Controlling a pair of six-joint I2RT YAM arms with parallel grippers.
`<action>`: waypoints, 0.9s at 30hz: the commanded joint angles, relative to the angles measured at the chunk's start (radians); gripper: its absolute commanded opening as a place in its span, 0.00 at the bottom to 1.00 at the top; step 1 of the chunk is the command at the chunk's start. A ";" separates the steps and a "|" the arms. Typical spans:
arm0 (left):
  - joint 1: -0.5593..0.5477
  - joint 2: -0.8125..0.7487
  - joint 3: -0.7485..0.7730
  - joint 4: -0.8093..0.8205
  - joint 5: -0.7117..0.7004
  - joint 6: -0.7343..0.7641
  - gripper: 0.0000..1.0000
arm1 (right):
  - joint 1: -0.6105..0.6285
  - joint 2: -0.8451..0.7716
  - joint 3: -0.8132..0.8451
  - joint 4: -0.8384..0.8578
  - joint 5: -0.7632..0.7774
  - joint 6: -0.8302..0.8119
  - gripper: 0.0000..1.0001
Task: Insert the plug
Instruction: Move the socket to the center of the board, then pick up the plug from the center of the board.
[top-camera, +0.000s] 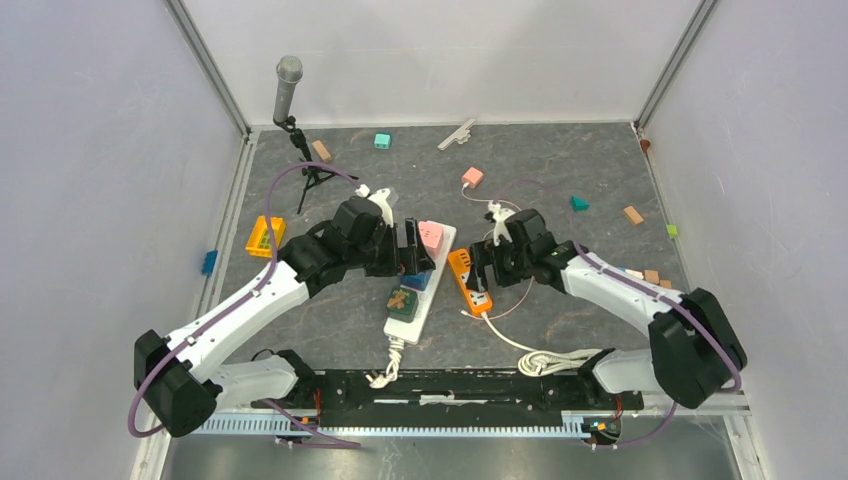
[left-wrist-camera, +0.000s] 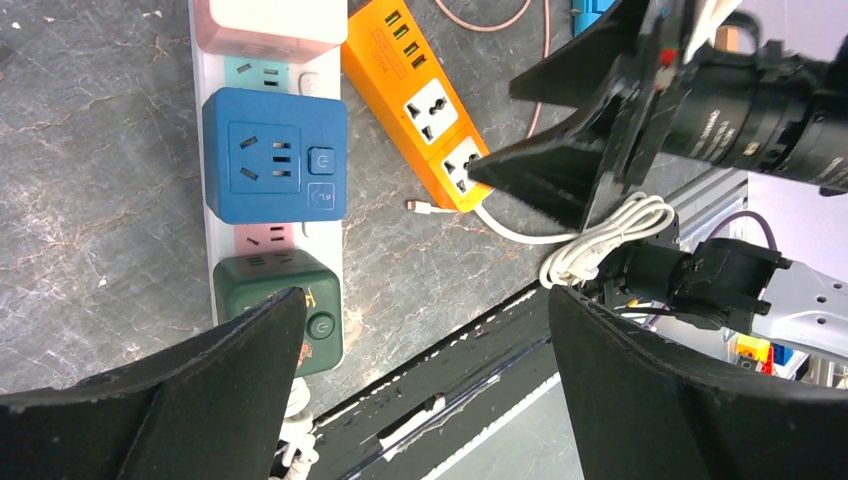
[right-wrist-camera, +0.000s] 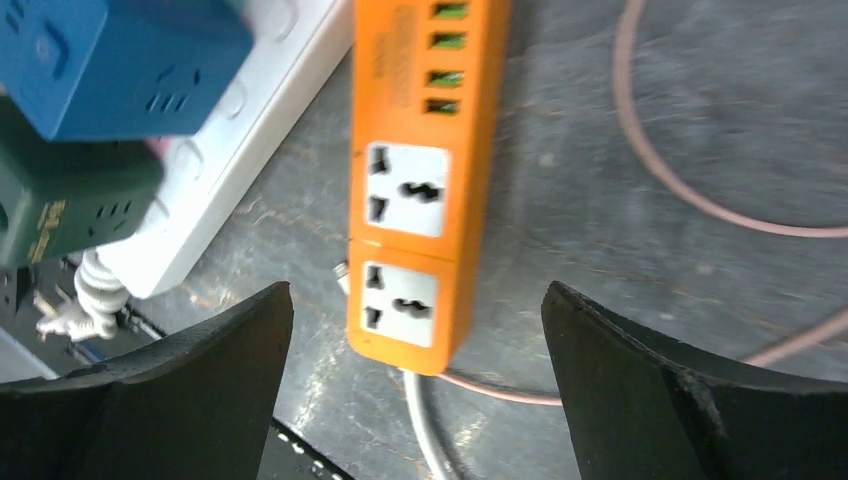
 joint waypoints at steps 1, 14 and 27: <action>0.005 0.000 0.028 0.050 -0.002 0.026 0.97 | -0.086 -0.069 0.041 -0.033 0.109 -0.038 0.98; 0.004 0.006 0.007 0.027 -0.026 0.044 0.97 | -0.452 -0.119 -0.023 -0.109 0.363 -0.046 0.98; 0.005 0.010 -0.018 0.042 -0.013 0.029 0.97 | -0.556 0.006 -0.051 -0.017 0.303 -0.051 0.80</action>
